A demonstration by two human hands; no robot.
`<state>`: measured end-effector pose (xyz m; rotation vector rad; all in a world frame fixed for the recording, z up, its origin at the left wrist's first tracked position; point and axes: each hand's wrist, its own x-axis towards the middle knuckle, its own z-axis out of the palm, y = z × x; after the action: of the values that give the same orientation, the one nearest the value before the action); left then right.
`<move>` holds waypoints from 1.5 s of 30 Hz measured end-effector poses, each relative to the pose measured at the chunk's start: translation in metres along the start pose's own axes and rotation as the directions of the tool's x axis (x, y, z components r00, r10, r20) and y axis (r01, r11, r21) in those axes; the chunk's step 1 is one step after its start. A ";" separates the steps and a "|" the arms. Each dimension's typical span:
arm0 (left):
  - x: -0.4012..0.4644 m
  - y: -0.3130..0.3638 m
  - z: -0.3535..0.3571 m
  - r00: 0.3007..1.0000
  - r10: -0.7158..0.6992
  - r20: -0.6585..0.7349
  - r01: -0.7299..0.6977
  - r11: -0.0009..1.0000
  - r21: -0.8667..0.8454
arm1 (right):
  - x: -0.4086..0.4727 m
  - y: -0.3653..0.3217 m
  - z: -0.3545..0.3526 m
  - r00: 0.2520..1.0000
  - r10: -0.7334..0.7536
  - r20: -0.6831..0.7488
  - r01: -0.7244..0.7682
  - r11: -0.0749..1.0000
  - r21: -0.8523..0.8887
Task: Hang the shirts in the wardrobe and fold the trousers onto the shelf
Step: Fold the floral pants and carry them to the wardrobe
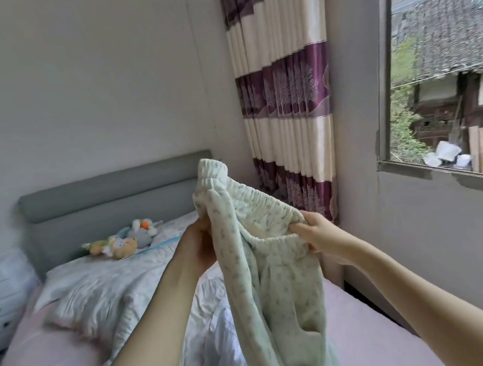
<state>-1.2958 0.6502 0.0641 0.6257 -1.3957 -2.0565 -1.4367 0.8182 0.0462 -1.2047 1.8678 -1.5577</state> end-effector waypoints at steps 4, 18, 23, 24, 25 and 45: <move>-0.008 -0.005 -0.038 0.991 -0.121 0.064 0.129 0.981 -0.147 | 0.025 -0.011 0.014 0.964 0.132 -0.230 -0.110 0.988 0.108; -0.022 -0.104 -0.065 0.947 0.309 -0.086 -0.199 0.775 0.600 | 0.030 -0.047 0.054 0.997 0.067 0.033 -0.072 0.976 0.207; -0.014 -0.076 -0.077 0.971 0.232 -0.064 -0.173 0.858 0.483 | 0.023 -0.024 0.025 0.960 0.031 0.278 -0.045 0.998 0.046; -0.013 -0.067 -0.080 0.977 0.193 -0.085 -0.132 0.874 0.467 | 0.024 -0.019 0.021 0.973 0.055 0.223 -0.042 0.997 -0.060; -0.010 -0.054 -0.085 0.981 0.157 -0.115 -0.087 0.883 0.462 | 0.026 -0.013 0.018 0.985 0.109 0.132 -0.088 0.984 -0.154; -0.022 0.074 0.013 0.903 0.398 0.161 -0.411 0.910 0.058 | 0.044 -0.128 0.041 0.983 -0.116 0.143 0.047 0.910 0.412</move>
<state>-1.2735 0.6522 0.1393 0.1946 -1.5582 -1.7382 -1.3842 0.7592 0.1635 -1.1844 1.3153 -1.7253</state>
